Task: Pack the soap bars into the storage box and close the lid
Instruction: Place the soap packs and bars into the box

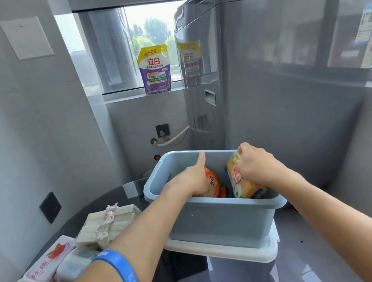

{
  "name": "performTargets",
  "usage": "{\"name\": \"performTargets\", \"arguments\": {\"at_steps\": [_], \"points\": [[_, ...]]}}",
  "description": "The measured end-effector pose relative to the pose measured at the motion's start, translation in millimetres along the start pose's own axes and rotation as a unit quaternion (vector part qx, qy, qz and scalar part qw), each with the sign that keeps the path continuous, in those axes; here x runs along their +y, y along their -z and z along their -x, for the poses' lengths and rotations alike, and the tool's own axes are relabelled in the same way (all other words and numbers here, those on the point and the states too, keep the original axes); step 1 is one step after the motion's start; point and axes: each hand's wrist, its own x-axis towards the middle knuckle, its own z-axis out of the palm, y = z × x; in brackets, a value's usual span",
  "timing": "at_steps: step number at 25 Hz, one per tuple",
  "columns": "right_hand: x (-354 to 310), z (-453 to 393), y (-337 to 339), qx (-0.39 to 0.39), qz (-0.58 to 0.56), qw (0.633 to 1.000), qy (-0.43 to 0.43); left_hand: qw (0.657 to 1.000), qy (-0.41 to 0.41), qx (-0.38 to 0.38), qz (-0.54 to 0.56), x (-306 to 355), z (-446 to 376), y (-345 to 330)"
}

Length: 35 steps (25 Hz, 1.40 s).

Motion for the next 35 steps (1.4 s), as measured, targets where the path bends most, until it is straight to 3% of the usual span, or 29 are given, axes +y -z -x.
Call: {"name": "performTargets", "arguments": {"at_steps": [3,6,9,13,15,18,25,28,31,33,35], "points": [[0,3,-1,0.024,0.209,0.974,0.086,0.984,-0.056,0.089,-0.143,5,3,1],[11,1,4,0.012,0.357,0.92,0.159,0.984,-0.046,0.124,-0.121,-4,5,1],[21,1,5,-0.013,0.397,0.905,0.155,0.991,-0.048,0.101,-0.066,-13,4,0],[26,-4,-5,-0.013,0.31,0.926,0.214,0.994,-0.085,0.033,0.058,-30,2,11],[28,-9,-5,-0.055,0.24,0.942,0.229,0.987,-0.133,0.081,0.042,-44,12,13],[31,-13,-2,-0.054,0.207,0.949,0.233,0.962,-0.184,0.197,-0.05,-69,36,3],[21,3,-3,-0.066,0.163,0.955,0.239,0.944,-0.169,0.274,-0.066,-82,80,-12],[13,15,-2,-0.043,0.13,0.967,0.213,0.933,-0.207,0.294,-0.01,-93,98,-16],[-11,41,-6,0.044,0.068,0.974,0.21,0.896,-0.268,0.342,0.09,-110,125,-21],[-41,73,-18,0.11,0.0,0.961,0.253,0.883,-0.211,0.398,0.13,-131,141,-26],[-83,116,-43,0.121,-0.059,0.934,0.332,0.908,-0.079,0.387,0.136,-160,161,-29]]}}
